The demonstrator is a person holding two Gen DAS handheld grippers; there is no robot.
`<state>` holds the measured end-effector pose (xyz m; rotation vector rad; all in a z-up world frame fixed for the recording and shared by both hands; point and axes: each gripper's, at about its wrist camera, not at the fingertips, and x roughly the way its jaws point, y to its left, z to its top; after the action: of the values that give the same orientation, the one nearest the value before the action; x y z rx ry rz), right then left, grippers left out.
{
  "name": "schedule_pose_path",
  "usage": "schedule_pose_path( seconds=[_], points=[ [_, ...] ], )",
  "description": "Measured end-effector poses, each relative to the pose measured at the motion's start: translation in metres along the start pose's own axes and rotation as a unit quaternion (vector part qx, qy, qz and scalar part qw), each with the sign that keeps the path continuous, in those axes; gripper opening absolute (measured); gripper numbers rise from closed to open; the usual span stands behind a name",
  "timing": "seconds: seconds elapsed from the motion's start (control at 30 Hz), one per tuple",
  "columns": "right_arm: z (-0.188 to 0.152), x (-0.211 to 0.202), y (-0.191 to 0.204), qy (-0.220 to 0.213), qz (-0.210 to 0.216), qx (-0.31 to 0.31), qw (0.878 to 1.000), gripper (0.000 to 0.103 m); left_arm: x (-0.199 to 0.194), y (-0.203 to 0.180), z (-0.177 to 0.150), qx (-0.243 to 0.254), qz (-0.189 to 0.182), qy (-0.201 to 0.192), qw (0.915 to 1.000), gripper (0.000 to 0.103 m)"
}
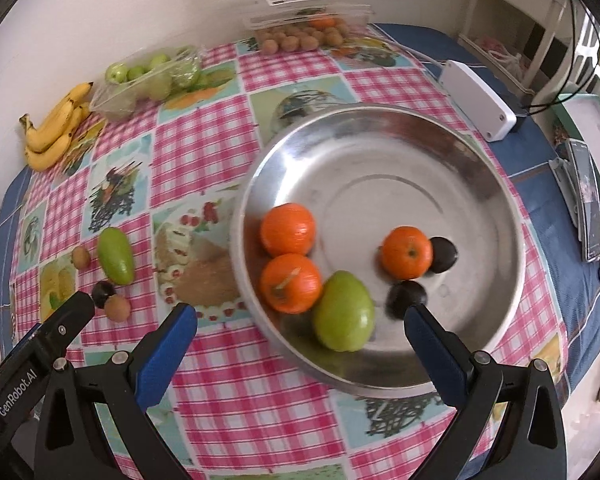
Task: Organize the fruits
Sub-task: 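Close the right gripper on a brown kiwi while the left moves toward a dark plum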
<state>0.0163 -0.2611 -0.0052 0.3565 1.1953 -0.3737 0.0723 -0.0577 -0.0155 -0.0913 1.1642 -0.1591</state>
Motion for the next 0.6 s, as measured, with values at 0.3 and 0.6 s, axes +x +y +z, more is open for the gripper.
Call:
schedule_pose_path(
  seconds=[0.3,0.6],
  points=[
    [-0.002,0.003,0.028,0.001,0.008,-0.014,1.0,0.103,-0.003,0.027,0.004,-0.021,0.012,-0.005,0.9997,0.103],
    [-0.007,0.007,0.055,0.001,0.017,-0.026,1.0,0.103,-0.003,0.054,0.008,-0.043,0.021,-0.006,0.9988,0.103]
  ],
)
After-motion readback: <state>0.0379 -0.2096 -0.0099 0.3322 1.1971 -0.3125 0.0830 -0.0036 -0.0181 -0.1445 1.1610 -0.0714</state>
